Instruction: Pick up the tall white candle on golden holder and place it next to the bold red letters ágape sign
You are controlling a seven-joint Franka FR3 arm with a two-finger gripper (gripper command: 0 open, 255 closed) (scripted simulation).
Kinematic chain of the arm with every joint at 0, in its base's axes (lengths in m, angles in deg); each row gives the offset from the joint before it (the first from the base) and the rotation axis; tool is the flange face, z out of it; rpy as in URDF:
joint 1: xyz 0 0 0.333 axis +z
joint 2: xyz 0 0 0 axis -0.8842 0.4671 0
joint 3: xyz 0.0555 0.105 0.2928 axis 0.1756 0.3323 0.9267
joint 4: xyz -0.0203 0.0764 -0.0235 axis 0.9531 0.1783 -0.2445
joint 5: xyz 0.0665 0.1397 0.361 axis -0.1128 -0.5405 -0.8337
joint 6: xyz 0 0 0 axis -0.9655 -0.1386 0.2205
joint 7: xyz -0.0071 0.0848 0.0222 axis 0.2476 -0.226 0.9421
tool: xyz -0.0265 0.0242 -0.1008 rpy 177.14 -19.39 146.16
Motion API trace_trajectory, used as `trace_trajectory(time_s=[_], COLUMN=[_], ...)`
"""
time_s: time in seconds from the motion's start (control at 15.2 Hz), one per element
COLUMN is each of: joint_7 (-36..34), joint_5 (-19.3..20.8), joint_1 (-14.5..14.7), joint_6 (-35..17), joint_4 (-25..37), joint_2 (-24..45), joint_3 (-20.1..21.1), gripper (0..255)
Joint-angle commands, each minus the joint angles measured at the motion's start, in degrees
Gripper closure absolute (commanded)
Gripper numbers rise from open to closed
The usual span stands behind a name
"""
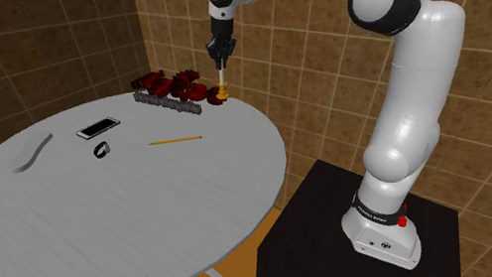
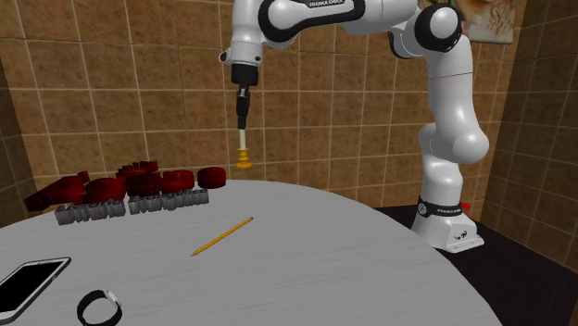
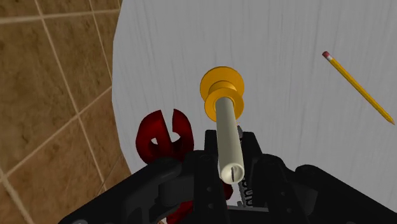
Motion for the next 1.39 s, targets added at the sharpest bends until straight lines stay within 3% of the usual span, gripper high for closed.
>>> trace_trajectory(time_s=[0.0,0.99,1.32], joint_7=[0.06,0.01,0.01], joint_5=[-0.03,0.16,0.16], joint_1=[-0.04,-0.05,-0.05], joint_6=[-1.75,-12.78,-12.78], joint_4=[-1.86,-11.43,-11.43], joint_2=[-0.13,1.33,1.33], joint_3=[-0.03,-0.08,-0.08], gripper=[255,255,255])
